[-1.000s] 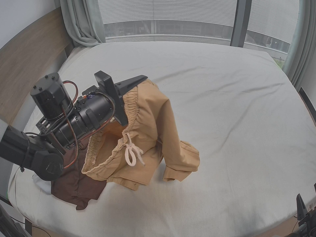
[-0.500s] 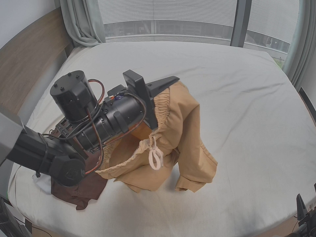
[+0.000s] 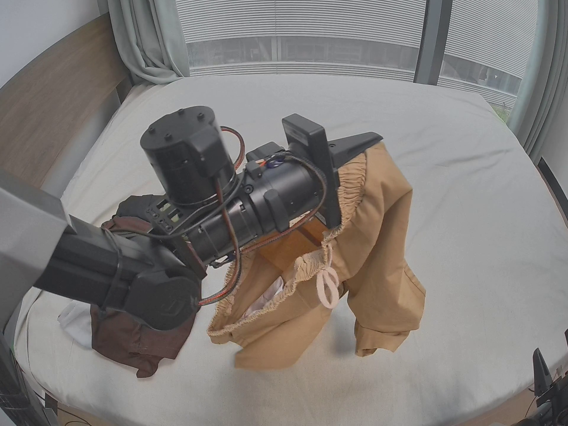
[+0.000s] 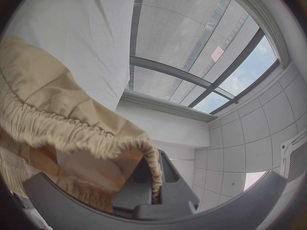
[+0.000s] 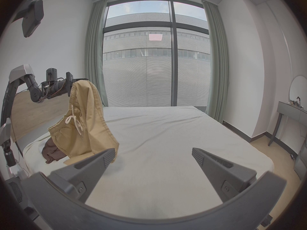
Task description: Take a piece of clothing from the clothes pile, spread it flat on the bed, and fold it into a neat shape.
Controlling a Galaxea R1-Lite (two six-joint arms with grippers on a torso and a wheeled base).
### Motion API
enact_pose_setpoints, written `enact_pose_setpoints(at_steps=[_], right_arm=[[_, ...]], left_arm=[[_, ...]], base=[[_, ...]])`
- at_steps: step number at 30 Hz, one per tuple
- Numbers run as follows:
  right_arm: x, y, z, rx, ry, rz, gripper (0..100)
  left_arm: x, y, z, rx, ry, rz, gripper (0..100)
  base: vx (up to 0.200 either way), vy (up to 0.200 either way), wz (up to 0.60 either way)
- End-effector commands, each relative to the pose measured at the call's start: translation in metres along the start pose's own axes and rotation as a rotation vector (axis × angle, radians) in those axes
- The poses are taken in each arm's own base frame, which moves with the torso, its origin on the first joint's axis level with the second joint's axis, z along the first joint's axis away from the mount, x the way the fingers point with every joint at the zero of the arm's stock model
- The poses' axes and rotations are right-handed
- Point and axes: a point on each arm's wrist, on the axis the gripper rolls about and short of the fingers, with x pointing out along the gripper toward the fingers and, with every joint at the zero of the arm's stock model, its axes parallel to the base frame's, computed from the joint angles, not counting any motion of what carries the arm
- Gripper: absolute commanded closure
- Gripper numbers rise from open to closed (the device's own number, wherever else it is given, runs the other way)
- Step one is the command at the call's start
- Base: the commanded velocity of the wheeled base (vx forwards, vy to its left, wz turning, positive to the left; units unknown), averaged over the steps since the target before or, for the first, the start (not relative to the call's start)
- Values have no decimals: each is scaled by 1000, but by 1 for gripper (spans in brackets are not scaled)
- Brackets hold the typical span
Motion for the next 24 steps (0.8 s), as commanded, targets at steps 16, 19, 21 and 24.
enact_pose_setpoints(at_steps=[16, 19, 21, 24], right_arm=[[1, 0, -5, 0, 15, 0, 0], [1, 0, -5, 0, 15, 0, 0], [1, 0, -5, 0, 15, 0, 0], [1, 0, -5, 0, 15, 0, 0]], left_arm=[[50, -21, -29, -41, 105, -47, 100], [51, -29, -29, -81, 106, -71, 100], [49, -35, -29, -89, 105, -84, 100], [47, -31, -26, -97, 94, -68, 100]], base=[[0, 0, 0], [0, 0, 0], [0, 0, 0], [0, 0, 0]])
